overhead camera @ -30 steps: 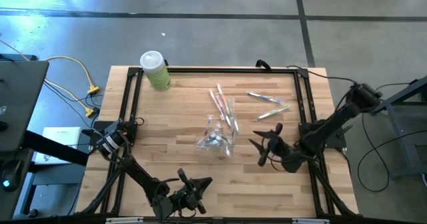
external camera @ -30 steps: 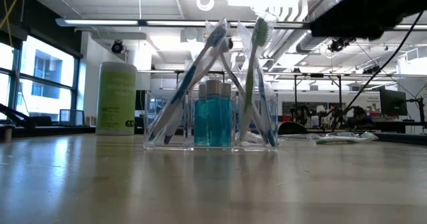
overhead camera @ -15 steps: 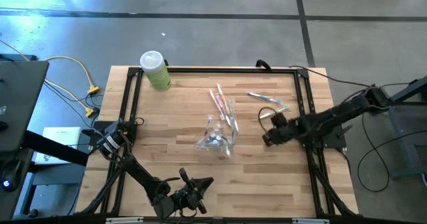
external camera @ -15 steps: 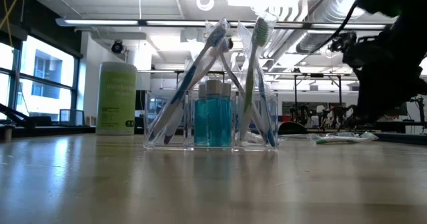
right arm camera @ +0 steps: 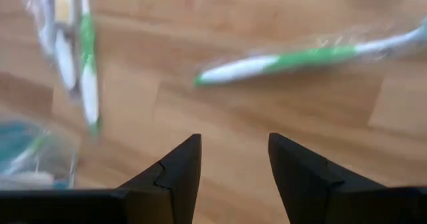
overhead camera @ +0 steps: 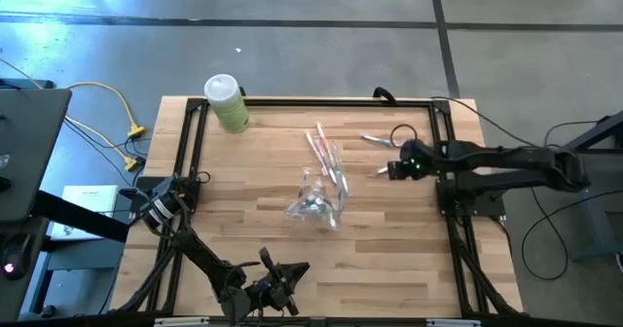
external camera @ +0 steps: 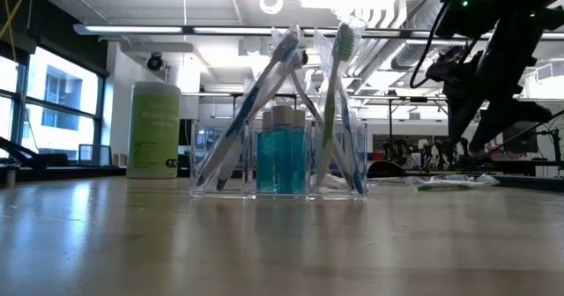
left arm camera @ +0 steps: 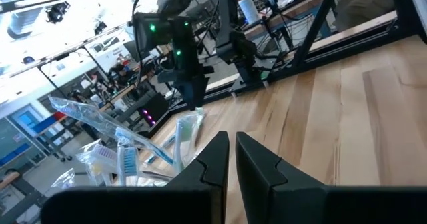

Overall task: Pick & Place toothbrushing station
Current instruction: Put the green toothbrush into the transparent organizer

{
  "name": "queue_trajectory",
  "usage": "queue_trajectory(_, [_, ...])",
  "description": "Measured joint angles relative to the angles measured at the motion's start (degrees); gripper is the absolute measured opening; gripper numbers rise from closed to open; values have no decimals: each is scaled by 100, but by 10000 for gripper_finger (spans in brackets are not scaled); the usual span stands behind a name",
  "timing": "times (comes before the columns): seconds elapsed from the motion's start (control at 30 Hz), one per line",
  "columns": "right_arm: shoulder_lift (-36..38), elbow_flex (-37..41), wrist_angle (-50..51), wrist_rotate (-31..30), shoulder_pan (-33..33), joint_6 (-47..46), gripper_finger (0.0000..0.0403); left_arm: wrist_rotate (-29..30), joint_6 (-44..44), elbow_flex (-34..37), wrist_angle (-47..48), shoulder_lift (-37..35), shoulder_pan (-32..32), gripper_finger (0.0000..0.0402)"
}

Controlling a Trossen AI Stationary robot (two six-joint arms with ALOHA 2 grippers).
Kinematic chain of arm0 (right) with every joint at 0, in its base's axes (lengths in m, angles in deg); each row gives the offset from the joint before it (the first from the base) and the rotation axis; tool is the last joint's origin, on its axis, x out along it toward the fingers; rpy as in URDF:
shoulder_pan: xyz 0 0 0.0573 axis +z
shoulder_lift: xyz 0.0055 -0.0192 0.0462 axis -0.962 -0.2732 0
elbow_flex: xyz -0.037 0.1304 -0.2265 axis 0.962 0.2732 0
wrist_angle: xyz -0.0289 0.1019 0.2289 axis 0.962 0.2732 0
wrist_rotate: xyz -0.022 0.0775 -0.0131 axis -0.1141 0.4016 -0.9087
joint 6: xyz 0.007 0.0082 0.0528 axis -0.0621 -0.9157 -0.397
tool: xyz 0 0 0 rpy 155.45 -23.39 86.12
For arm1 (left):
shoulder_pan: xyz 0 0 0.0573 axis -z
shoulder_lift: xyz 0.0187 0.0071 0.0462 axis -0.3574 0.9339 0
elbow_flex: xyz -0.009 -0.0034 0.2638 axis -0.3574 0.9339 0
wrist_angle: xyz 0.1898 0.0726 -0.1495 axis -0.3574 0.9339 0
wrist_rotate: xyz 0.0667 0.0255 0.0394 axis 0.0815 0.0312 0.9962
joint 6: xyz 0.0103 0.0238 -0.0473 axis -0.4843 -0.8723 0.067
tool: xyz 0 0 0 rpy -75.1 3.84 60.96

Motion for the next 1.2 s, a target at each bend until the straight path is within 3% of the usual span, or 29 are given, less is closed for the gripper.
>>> queue_trajectory(0.13, [-119, 0, -61, 150, -673, 539, 167, 86, -78, 0, 2, 0, 35, 23])
queue_trajectory(0.27, [-179, 0, -635, 917, -1145, 2674, 167, 170, -169, 0, 4, 0, 39, 23])
queue_trajectory(0.33, [-184, 0, -802, 1216, -1244, 3234, 165, 188, -168, 0, 5, 0, 39, 23])
queue_trajectory(0.5, [-190, -130, -552, 972, -1420, 4396, 153, 171, -168, 0, 4, 0, 0, 23])
queue_trajectory(0.67, [-195, -142, -471, 570, -1495, 4386, 146, 136, -144, 2, 4, 0, -67, 23])
queue_trajectory(0.93, [-557, -144, -469, 582, -1442, 4292, 145, -33, -35, 2, 4, 0, -149, 23])
queue_trajectory(1.2, [-852, -151, -600, 982, -1445, 1672, 145, -144, -17, 2, 4, 0, -175, 23])
